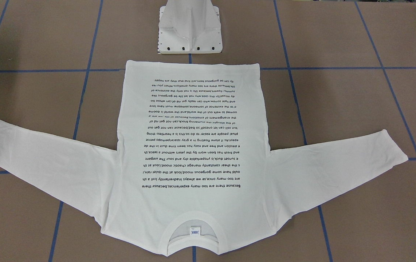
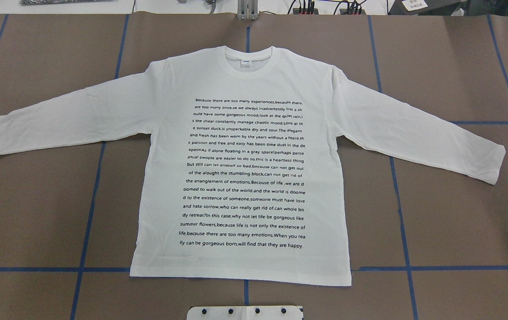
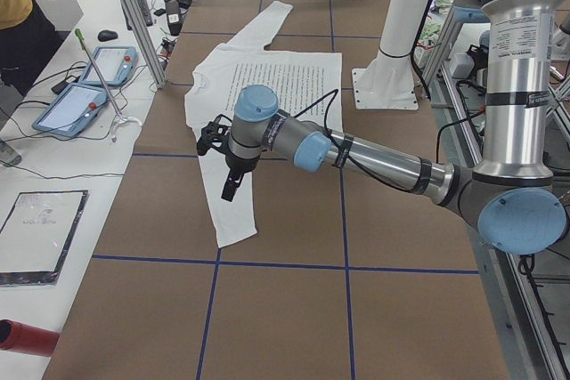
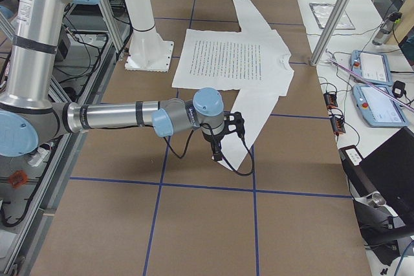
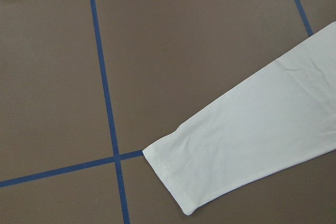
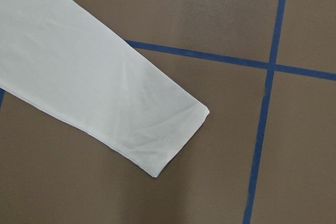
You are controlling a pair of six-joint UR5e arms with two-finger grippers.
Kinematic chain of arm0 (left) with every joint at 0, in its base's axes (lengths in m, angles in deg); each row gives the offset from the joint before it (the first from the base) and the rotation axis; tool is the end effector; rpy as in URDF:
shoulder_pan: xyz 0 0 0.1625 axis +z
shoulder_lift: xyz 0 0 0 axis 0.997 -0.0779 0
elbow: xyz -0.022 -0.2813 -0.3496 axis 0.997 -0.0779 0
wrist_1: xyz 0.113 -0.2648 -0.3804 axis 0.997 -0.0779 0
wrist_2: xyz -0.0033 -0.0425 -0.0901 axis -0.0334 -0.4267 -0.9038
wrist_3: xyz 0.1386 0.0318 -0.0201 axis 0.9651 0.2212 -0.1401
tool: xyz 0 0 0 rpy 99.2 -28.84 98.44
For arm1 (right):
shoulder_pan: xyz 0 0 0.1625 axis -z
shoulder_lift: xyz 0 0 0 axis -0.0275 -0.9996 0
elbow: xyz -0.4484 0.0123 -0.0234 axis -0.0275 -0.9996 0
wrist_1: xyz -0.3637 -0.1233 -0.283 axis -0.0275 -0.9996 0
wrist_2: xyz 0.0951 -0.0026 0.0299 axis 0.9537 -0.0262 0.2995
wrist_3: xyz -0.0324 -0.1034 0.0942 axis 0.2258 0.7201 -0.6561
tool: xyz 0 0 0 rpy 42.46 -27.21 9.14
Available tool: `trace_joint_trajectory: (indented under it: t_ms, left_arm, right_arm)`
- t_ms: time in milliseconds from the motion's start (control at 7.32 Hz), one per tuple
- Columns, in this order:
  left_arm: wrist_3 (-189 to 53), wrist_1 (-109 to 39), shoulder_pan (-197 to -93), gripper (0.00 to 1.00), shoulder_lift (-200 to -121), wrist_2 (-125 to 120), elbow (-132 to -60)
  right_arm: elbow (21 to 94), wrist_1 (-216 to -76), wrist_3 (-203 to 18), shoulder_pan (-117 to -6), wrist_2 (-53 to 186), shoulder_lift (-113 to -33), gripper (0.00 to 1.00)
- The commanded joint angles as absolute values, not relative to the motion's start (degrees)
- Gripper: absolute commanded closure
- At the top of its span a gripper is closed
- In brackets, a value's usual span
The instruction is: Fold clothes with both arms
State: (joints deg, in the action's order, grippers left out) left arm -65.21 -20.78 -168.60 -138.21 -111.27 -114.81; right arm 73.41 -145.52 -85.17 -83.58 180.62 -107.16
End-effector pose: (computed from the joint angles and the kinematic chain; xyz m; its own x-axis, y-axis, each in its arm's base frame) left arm 0.0272 -0.5569 0.5253 0.7245 0.2168 -0.6543 0.0455 0.9321 0.3592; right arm -0.0380 -0.4712 0.6244 0.6542 -0.1684 0.7374 0.0293 0.9798 0.1977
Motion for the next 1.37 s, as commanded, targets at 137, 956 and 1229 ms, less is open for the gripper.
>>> trace_joint_trajectory:
  t_ms: [137,956,1229]
  left_arm:
    - [-66.53,-21.08,-168.50,0.00,-137.93,-111.68,-115.88]
    - [-70.04,-27.93,-167.27,0.00,-137.23,-117.31,-117.82]
    - [-75.83,-28.72,-167.27,0.00,-137.31,-117.57,-117.99]
  right_arm:
    - [72.32,-145.39,-84.78,-83.58,180.64,-107.23,0.00]
    - [55.49,-135.89,-92.69,-78.41,180.47,-93.82,0.02]
    - [48.98,-135.89,-93.39,-74.89,180.38,-89.31,0.02]
